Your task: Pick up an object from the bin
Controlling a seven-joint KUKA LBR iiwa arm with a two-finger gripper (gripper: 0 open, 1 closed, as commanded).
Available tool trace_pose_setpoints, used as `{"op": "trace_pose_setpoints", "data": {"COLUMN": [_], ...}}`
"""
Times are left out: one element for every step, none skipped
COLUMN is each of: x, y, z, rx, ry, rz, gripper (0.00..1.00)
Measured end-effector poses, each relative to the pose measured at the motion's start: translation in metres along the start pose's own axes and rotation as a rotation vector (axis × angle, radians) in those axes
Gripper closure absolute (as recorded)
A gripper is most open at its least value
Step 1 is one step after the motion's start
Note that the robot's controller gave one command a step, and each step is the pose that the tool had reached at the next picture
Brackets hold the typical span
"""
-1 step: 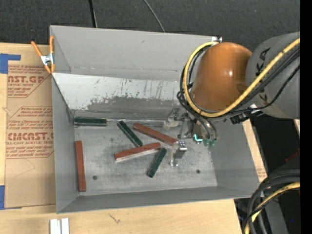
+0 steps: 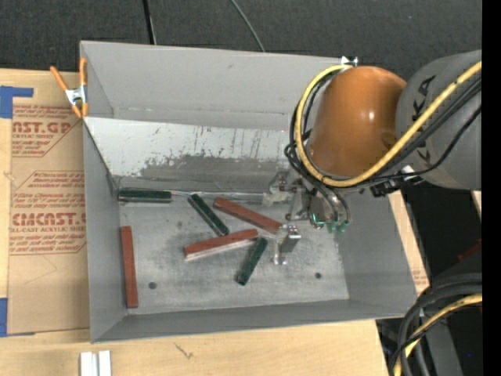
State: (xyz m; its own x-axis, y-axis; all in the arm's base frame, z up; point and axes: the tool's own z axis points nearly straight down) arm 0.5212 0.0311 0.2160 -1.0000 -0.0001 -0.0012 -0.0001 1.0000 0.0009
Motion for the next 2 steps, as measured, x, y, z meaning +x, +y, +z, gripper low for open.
{"op": "trace_pose_setpoints", "data": {"x": [-0.011, -0.009], "y": [-0.012, -0.032], "z": [0.04, 0.118], "rx": [0.0, 0.0], "ry": [-0.008, 0.001], "rz": [-0.055, -0.151], "gripper": [0.0, 1.0]}}
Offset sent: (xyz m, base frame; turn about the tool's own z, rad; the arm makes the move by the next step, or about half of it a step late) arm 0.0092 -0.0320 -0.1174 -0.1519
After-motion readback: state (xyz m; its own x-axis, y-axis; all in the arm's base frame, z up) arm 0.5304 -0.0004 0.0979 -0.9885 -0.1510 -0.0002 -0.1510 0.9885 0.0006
